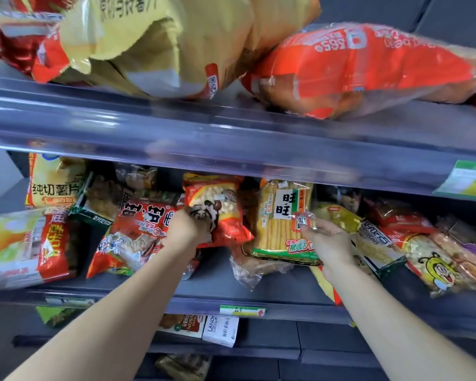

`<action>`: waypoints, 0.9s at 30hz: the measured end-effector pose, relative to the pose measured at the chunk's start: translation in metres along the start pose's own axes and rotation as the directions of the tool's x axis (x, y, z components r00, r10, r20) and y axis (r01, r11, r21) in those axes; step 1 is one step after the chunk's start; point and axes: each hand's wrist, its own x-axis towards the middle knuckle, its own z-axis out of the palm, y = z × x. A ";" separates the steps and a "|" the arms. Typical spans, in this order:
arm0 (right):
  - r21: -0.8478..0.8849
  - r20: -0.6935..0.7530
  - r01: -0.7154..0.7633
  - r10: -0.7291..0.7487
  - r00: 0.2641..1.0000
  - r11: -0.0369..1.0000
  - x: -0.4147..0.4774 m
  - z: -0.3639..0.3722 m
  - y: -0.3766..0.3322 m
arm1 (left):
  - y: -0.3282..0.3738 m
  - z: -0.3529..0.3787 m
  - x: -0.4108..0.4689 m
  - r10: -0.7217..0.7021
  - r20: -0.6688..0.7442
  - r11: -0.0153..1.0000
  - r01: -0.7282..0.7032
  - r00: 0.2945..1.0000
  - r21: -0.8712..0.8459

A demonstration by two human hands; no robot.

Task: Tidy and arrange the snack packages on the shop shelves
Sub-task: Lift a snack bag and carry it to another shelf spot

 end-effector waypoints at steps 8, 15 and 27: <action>-0.005 0.132 -0.032 0.033 0.991 0.999 -0.002 0.026 -0.001 | 0.003 -0.031 -0.011 0.125 -0.174 0.941 -0.172 0.977 -0.290; -0.164 0.118 -0.029 0.049 0.992 0.986 0.003 0.035 0.010 | 0.010 -0.035 -0.035 0.190 -0.191 0.897 -0.249 0.963 -0.365; 0.050 0.557 0.067 -0.083 0.827 0.997 -0.033 0.024 -0.038 | 0.033 -0.010 -0.080 0.237 -0.107 0.896 -0.260 0.966 -0.359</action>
